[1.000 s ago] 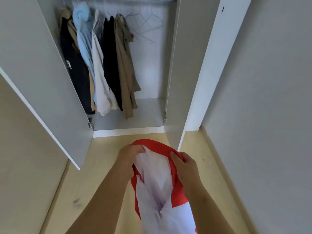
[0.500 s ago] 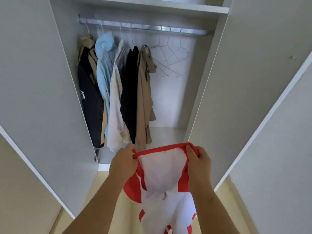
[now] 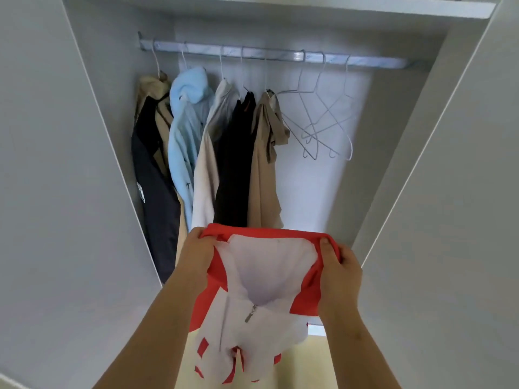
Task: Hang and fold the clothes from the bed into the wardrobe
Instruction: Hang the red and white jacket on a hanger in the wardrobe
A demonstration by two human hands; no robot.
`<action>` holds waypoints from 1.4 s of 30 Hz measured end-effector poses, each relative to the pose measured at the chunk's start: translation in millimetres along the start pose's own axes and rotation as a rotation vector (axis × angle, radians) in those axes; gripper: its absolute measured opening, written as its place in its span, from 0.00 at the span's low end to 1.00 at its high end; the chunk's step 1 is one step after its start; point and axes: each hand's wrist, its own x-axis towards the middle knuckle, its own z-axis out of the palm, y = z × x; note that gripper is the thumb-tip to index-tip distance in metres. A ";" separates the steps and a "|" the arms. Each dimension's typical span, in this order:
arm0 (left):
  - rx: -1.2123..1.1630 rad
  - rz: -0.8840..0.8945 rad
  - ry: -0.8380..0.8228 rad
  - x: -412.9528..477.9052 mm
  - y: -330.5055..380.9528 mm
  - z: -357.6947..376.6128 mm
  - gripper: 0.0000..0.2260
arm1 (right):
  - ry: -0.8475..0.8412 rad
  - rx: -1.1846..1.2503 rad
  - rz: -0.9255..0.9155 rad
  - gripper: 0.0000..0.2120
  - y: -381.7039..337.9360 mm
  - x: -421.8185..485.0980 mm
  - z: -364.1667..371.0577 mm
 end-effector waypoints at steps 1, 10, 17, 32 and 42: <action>-0.047 0.020 -0.007 10.0 10.0 5.1 0.08 | -0.014 0.007 0.002 0.09 0.1 14.2 10.9; -0.444 0.050 0.067 89.1 114.6 77.7 0.10 | -0.345 -0.028 0.081 0.12 -18.7 165.6 92.0; -0.671 0.050 0.083 131.7 155.9 116.0 0.10 | -0.488 -0.108 -0.057 0.09 -29.5 226.9 143.1; -0.610 -0.019 -0.027 218.1 185.8 145.0 0.07 | -0.129 -0.075 -0.079 0.13 -54.4 308.2 195.6; -0.565 -0.082 -0.031 231.8 191.9 143.3 0.10 | -0.320 0.005 0.003 0.05 -65.2 300.5 220.9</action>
